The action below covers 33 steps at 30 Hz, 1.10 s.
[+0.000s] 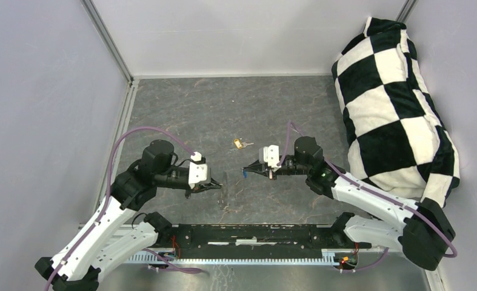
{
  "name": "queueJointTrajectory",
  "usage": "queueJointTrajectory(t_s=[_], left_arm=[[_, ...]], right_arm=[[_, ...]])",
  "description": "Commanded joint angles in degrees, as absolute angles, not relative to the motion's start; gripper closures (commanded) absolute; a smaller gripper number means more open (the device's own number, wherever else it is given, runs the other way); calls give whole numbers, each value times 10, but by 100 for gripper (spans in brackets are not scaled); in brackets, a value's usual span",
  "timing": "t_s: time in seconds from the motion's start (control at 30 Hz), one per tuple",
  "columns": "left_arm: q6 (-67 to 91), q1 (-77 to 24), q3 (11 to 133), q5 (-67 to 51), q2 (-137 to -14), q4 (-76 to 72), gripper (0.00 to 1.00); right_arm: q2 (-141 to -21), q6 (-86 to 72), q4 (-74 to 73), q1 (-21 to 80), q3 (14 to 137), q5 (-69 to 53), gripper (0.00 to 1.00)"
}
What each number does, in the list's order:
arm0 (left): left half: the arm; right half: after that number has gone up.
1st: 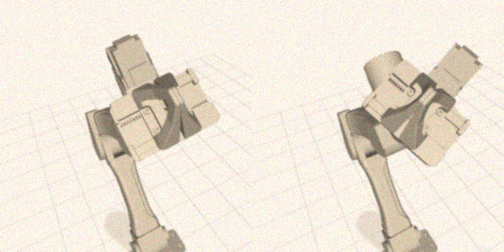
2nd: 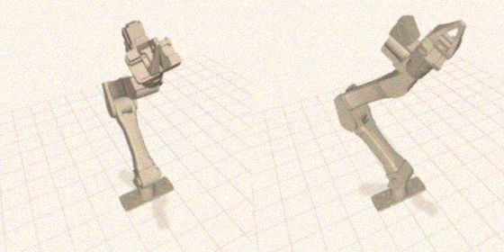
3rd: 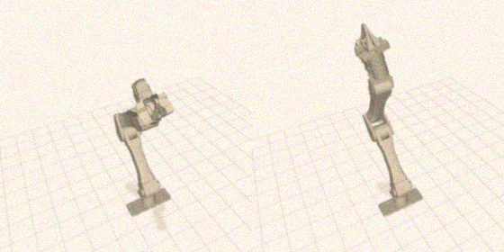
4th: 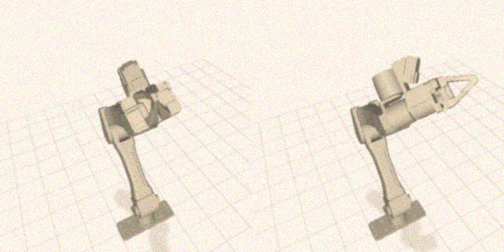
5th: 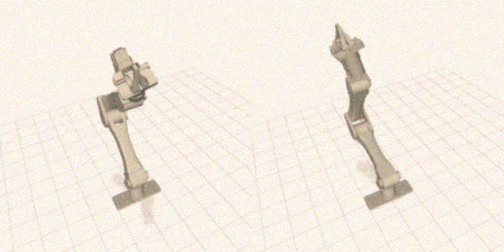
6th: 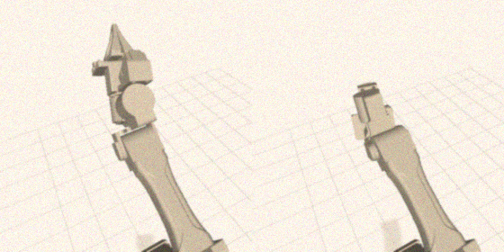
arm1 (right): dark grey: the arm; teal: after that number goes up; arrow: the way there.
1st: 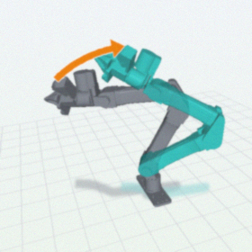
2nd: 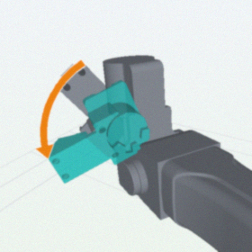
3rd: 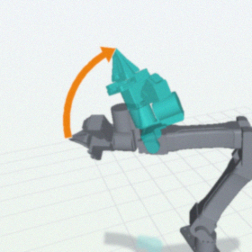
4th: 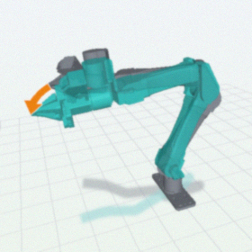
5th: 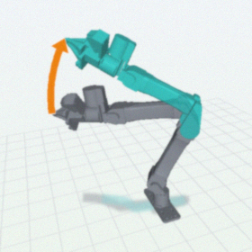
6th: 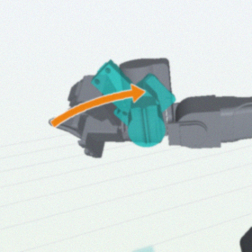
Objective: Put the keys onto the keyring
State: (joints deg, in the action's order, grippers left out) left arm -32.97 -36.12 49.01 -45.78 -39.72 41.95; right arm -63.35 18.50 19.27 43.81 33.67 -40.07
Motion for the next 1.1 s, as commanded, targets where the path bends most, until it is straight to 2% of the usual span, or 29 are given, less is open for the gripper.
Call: queueJointTrajectory(t_s=[0.0,0.17,0.43,0.7,1.07], left_arm=[[-270,-363,518,-512,-398,360,98],[-269,-363,524,-548,-399,360,98],[-370,-363,525,-579,-383,408,98],[-431,-363,538,-593,-391,436,98],[-654,-363,567,-575,-394,535,98]], right_arm=[[-602,260,82,465,416,-449,99],[-585,308,12,489,475,-452,99],[-605,403,-148,543,572,-445,99],[-614,456,-199,609,603,-383,99],[-655,501,-249,669,670,-346,99]])
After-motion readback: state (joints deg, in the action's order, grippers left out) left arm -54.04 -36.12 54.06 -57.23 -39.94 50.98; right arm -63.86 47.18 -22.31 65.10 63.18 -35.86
